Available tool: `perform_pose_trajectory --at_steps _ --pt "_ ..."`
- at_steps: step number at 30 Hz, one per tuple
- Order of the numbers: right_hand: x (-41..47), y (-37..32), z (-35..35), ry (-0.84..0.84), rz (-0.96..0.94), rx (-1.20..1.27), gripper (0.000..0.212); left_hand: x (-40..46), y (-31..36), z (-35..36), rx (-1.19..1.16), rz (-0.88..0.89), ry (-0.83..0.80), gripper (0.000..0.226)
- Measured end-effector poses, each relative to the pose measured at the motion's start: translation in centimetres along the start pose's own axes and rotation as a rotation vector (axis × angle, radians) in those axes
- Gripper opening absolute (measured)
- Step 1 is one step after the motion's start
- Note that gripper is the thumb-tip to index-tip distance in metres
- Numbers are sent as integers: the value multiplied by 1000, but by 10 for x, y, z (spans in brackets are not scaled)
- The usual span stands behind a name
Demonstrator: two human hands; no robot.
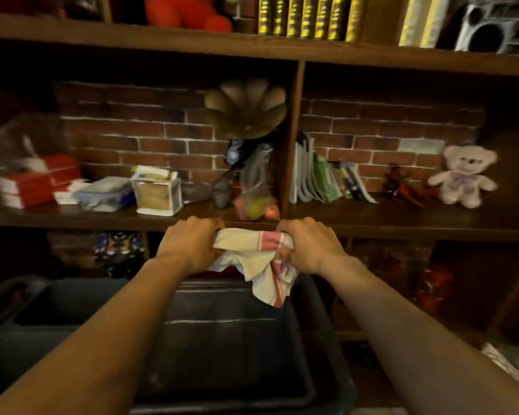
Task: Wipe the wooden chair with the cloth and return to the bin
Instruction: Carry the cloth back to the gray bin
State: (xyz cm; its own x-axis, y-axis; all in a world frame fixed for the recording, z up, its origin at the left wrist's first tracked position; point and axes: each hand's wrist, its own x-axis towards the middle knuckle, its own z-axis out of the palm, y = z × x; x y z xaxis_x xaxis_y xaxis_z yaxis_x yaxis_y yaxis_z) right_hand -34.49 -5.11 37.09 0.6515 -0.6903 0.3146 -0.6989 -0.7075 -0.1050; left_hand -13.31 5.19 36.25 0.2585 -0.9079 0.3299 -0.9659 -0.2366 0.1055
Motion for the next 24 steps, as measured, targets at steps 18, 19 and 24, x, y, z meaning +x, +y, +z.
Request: perform_pose_trajectory --at_steps 18,19,24 --pt "75 15 138 -118 -98 196 25 28 -49 113 18 -205 -134 37" --pt "76 14 150 -139 -94 198 26 25 -53 124 14 -205 -138 36" --pt "84 6 213 -248 -51 210 30 23 -87 188 59 -246 -194 40"
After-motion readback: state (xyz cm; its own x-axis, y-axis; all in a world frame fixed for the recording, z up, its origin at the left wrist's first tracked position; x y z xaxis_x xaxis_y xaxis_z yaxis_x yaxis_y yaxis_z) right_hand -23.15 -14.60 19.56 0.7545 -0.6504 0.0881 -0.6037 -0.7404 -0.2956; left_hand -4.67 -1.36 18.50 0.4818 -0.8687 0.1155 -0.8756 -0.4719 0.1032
